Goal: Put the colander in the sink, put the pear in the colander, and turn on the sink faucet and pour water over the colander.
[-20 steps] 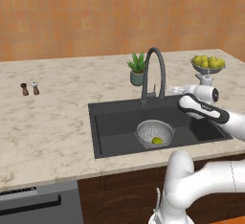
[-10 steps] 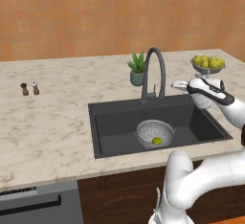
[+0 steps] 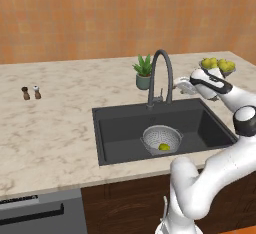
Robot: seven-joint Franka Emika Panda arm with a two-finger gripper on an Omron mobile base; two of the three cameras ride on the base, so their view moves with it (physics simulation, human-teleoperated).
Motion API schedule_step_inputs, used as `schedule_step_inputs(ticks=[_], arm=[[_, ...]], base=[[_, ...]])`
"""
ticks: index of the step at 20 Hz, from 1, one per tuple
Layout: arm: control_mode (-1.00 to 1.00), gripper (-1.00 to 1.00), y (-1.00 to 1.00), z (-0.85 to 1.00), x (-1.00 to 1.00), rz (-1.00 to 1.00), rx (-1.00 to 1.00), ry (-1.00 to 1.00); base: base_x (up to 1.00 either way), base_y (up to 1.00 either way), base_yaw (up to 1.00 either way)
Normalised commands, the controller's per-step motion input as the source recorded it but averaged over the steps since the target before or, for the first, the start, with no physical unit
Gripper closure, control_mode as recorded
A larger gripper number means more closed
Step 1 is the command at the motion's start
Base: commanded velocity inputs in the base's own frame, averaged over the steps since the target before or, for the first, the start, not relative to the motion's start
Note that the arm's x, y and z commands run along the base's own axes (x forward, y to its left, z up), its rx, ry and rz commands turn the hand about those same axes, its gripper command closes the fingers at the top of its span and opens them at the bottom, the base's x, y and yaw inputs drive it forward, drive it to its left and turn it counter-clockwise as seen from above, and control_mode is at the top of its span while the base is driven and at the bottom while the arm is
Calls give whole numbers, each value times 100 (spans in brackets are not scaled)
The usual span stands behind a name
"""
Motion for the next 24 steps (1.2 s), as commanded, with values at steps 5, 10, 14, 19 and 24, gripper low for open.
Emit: schedule_step_inputs(ticks=[5,10,14,19,24], arm=[[-100,-100,0,-63,6,14,-1,-4],[-100,-100,11,-56,6,18,0,-12],[-100,-100,51,-27,35,7,0,-21],[-100,-100,22,-6,67,0,1,-18],[-100,-100,1,0,53,0,0,-5]], base=[[0,0,0],[0,0,0],[0,0,0],[0,0,0],[0,0,0]])
